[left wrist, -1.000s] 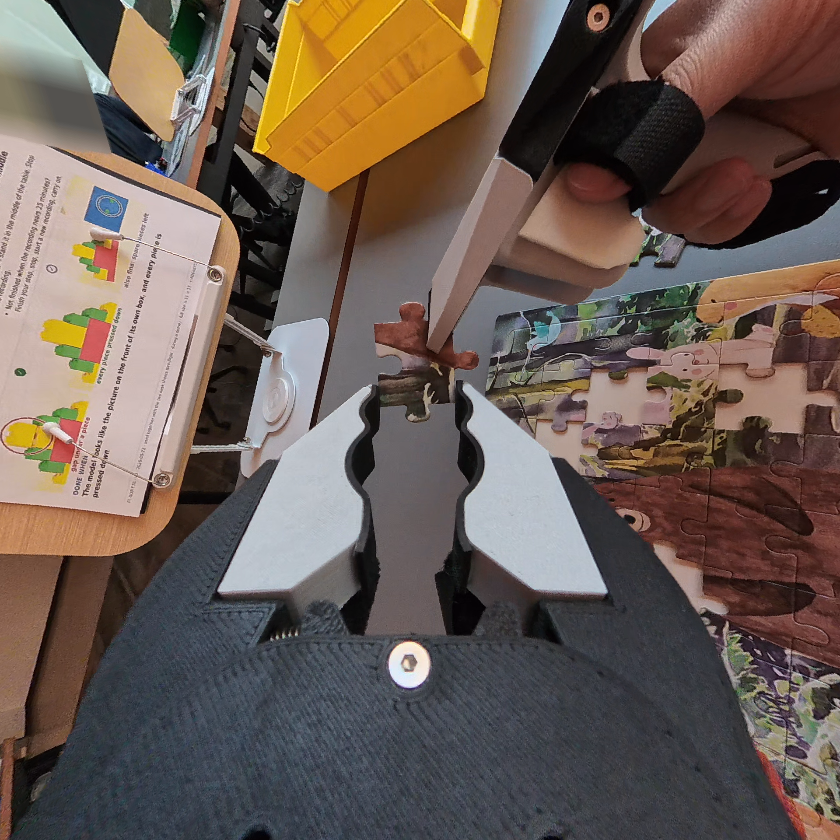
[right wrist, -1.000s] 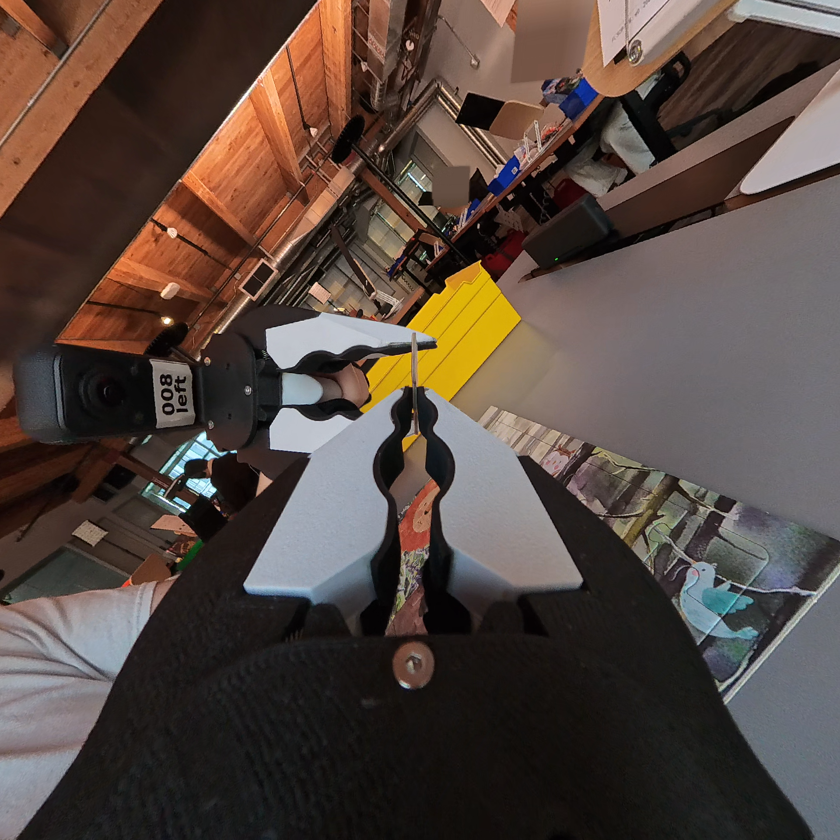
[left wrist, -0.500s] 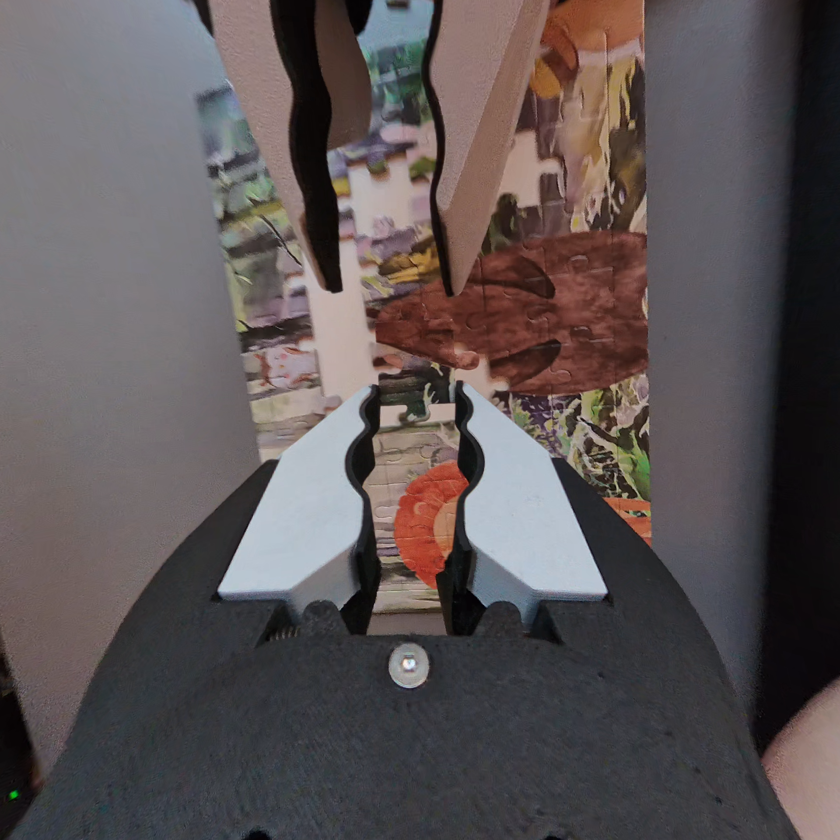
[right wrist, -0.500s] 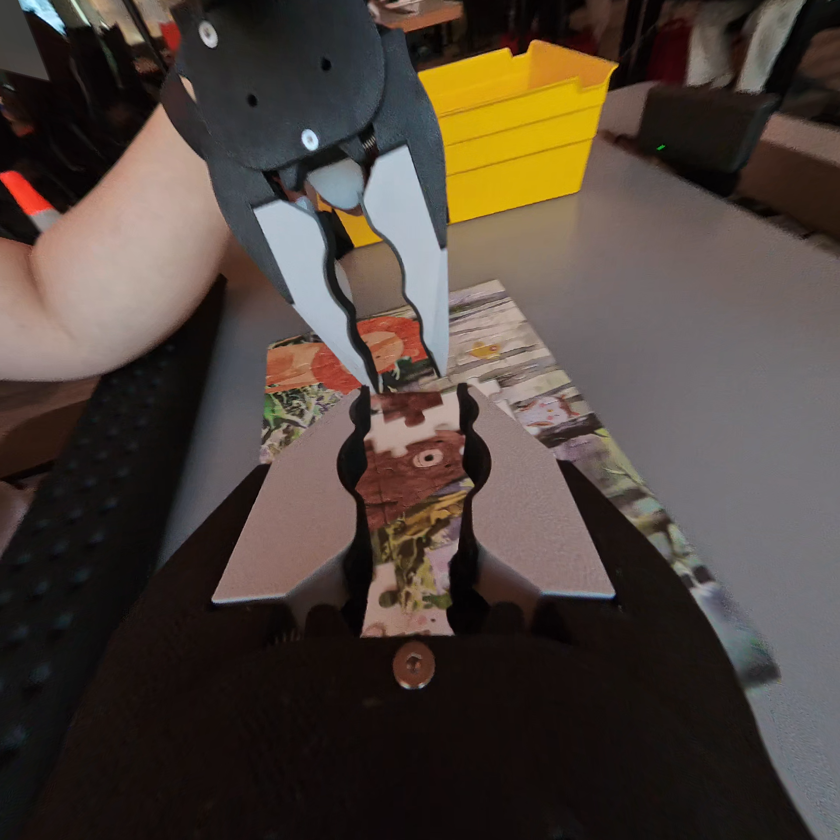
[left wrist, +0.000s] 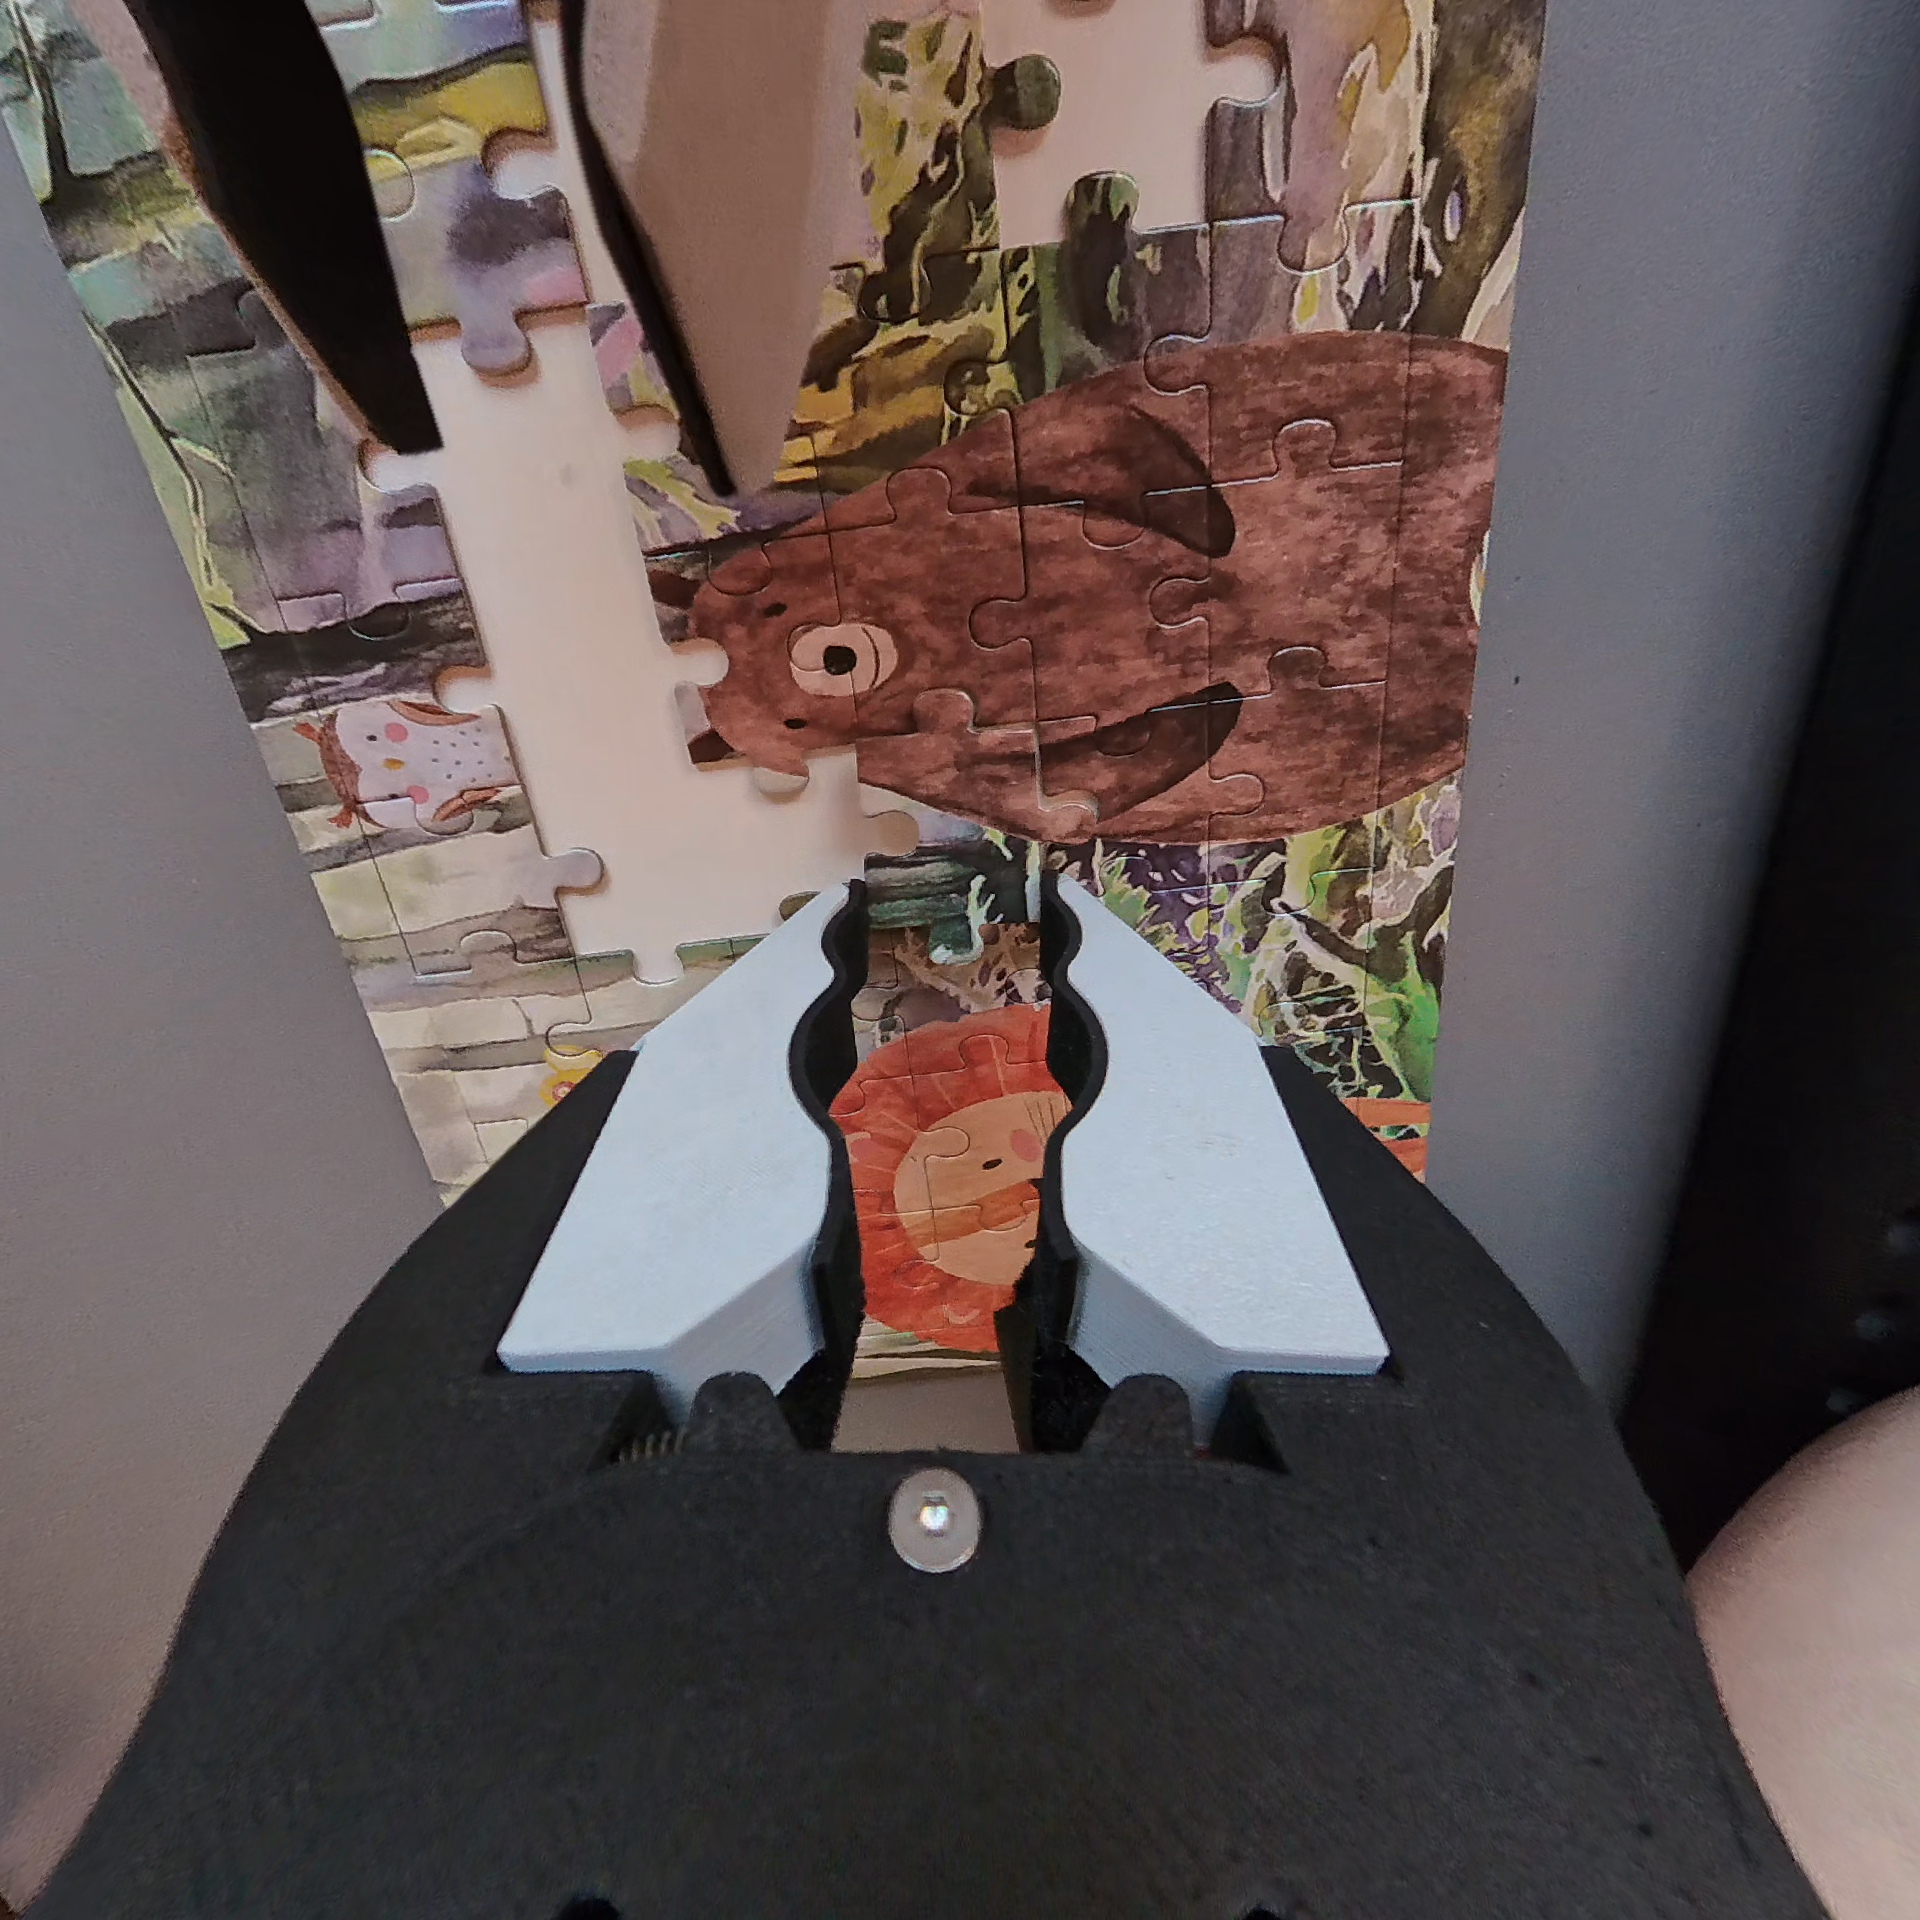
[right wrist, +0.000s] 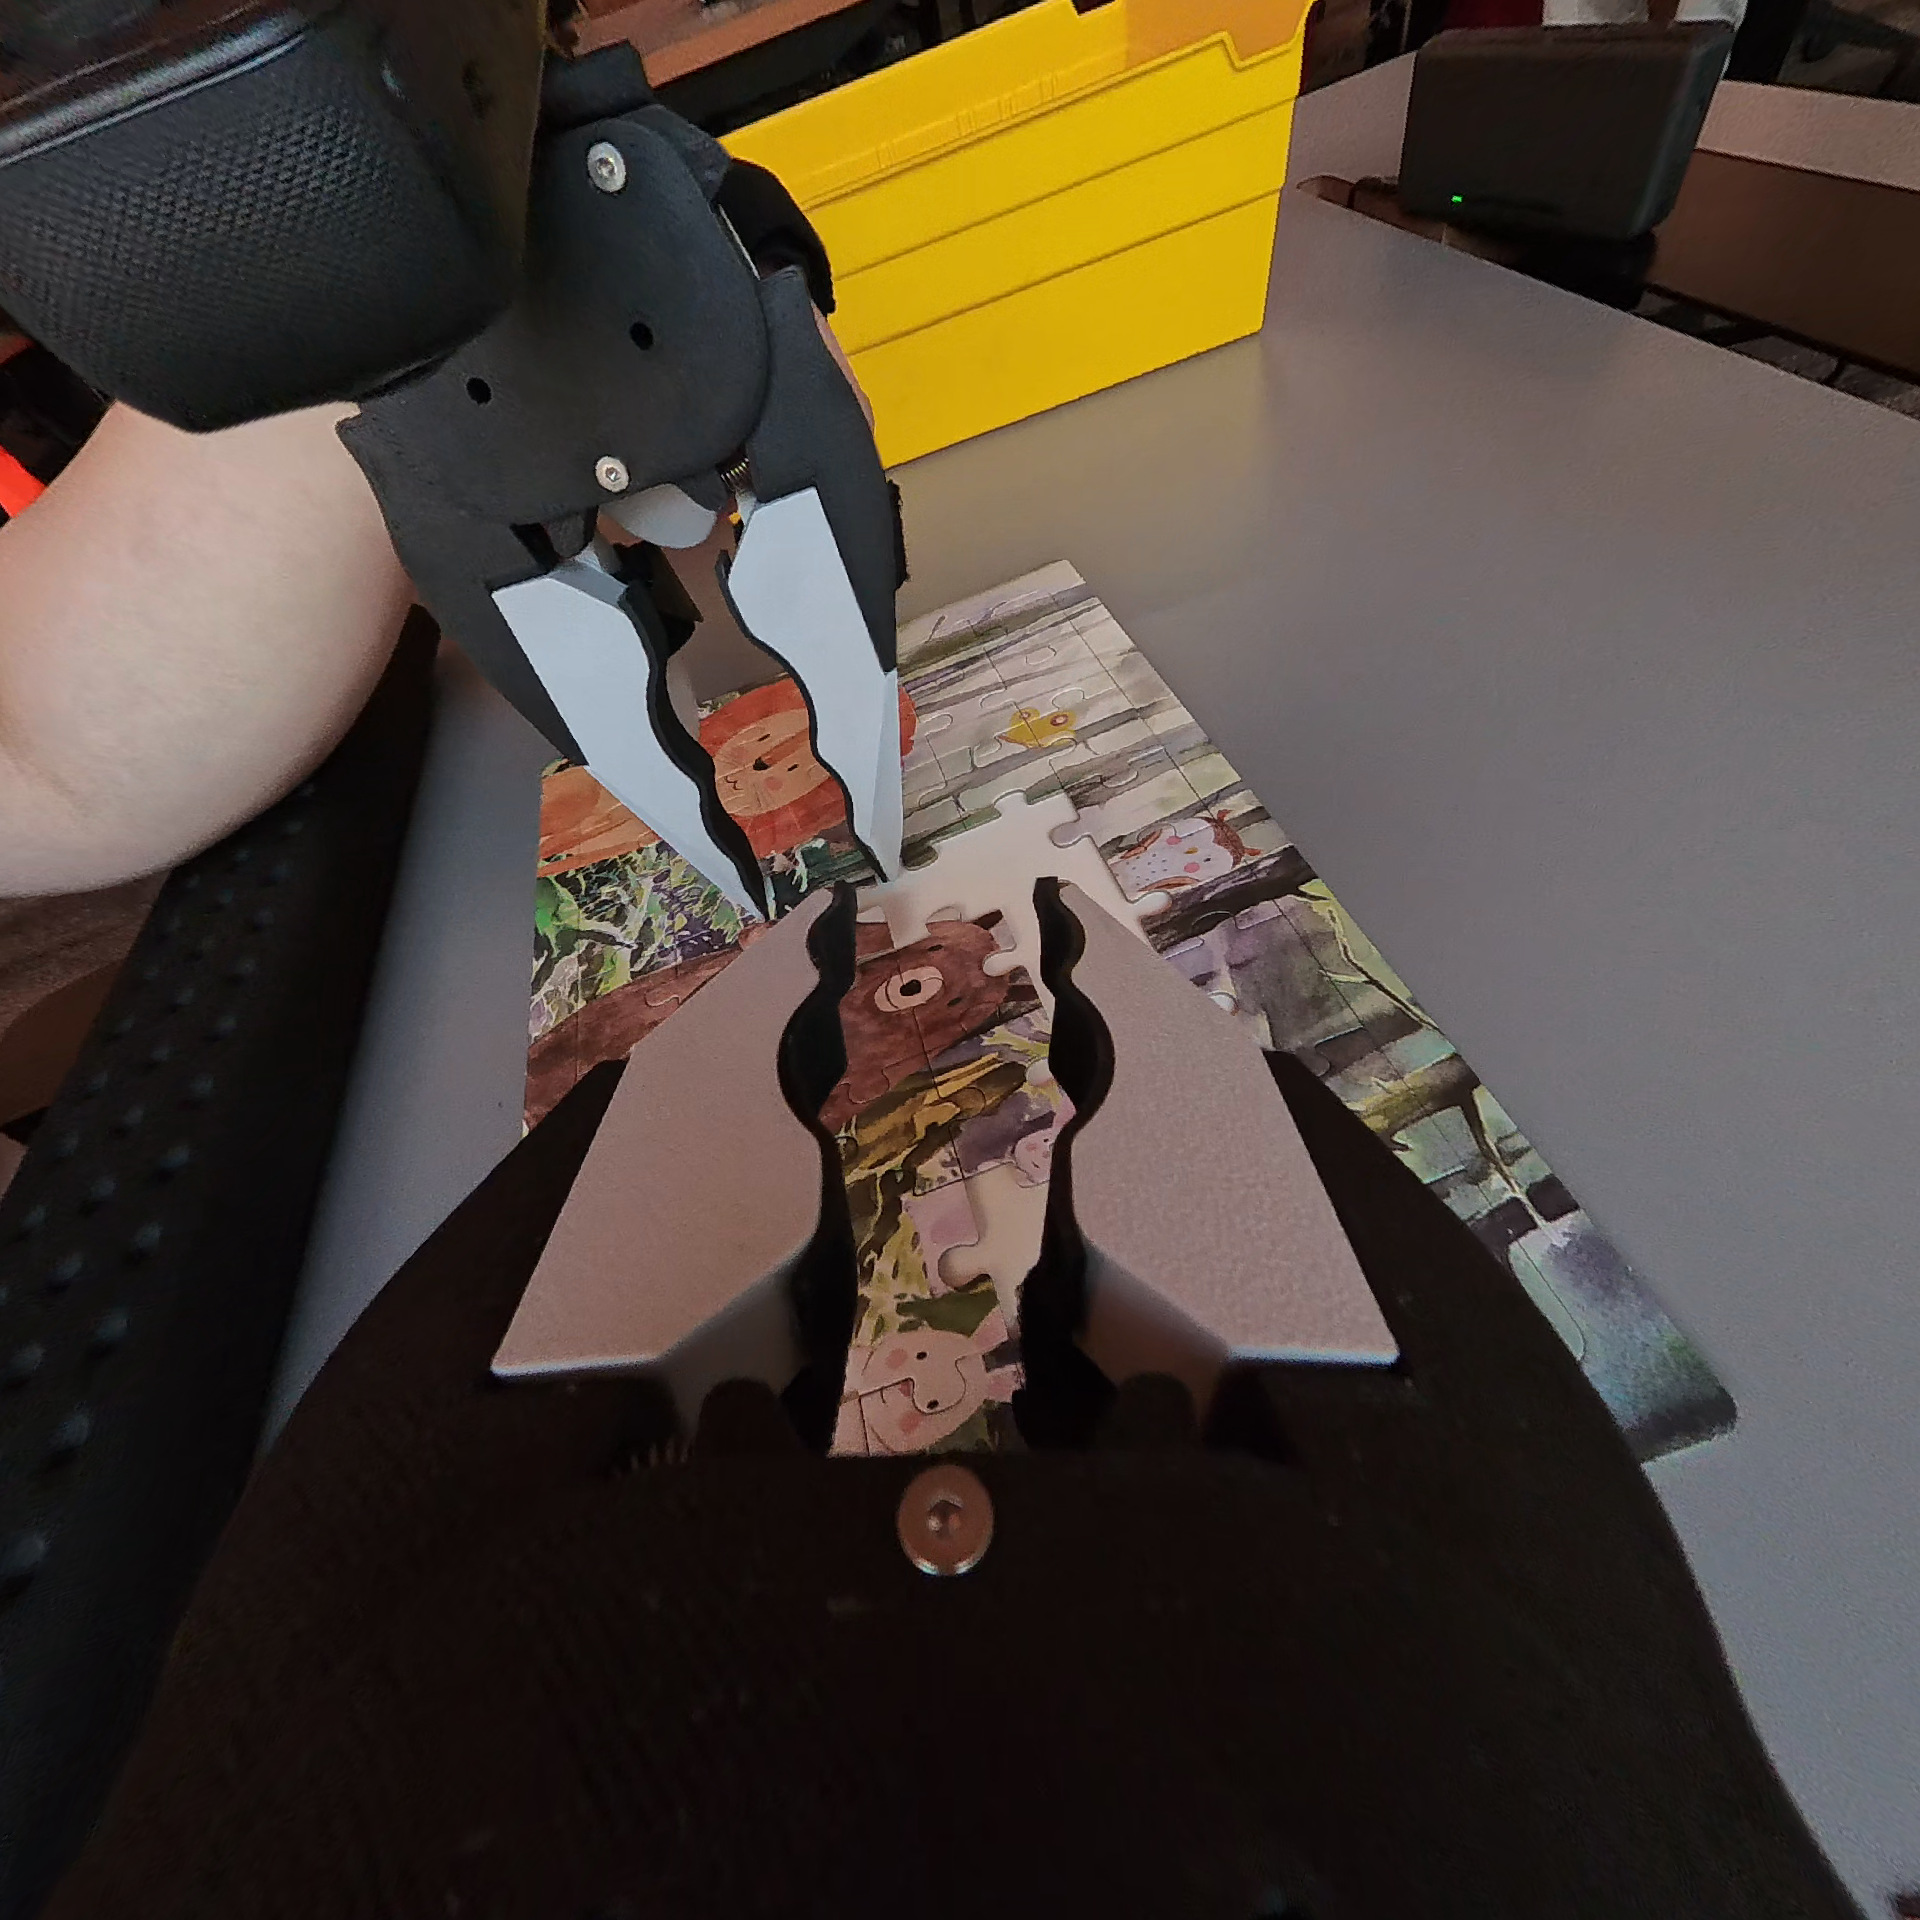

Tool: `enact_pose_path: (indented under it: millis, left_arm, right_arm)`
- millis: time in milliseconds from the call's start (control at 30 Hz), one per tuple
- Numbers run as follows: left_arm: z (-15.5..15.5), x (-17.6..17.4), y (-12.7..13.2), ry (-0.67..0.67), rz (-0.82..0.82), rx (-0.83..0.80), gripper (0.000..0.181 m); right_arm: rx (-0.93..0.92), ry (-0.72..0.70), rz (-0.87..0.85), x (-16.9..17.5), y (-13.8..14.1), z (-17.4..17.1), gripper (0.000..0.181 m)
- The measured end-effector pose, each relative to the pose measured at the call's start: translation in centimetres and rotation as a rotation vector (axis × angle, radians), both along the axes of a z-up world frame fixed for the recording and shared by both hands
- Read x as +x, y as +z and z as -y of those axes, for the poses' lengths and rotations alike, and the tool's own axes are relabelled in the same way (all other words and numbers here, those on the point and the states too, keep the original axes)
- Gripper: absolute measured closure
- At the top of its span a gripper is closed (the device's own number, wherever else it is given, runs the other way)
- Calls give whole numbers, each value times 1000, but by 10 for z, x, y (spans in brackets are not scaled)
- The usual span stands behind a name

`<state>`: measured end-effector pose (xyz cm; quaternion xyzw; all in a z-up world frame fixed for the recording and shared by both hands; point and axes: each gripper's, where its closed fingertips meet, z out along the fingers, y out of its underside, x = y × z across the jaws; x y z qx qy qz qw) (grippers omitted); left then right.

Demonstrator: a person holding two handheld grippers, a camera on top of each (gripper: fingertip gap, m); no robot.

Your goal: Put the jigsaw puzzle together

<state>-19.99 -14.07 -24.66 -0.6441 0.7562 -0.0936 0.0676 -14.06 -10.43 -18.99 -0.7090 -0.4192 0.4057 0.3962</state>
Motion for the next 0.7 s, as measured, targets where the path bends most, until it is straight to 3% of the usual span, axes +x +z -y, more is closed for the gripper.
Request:
enact_pose_path:
  millis: [567,700]
  left_arm:
    - [0,-3,2,53,-29,-23,144]
    - [-6,-8,16,101,45,-38,156]
  right_arm:
    - [3,-1,38,2,-7,-1,147]
    - [28,6,64,1,-9,0,148]
